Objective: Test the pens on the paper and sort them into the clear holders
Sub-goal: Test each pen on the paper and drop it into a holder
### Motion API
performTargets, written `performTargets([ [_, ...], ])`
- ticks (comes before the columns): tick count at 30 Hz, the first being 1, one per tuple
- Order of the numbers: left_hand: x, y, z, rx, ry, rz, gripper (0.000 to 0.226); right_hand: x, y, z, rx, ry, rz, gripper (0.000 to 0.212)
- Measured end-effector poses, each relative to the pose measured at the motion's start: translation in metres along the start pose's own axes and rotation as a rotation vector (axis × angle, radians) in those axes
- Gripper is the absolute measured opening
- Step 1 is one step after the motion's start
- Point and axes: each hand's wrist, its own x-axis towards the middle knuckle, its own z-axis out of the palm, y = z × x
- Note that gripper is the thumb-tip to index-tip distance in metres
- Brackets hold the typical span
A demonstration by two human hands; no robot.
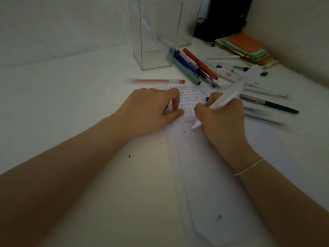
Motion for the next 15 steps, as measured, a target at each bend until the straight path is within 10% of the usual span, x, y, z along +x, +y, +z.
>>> performTargets([
  [10, -0.003, 0.009, -0.010, -0.478, 0.010, 0.017, 0.022, 0.000, 0.001, -0.001, 0.084, 0.028, 0.022, 0.031],
  [15, -0.004, 0.014, -0.007, -0.510, -0.057, -0.014, 0.031, 0.000, -0.003, -0.013, 0.652, 0.020, 0.107, 0.021],
])
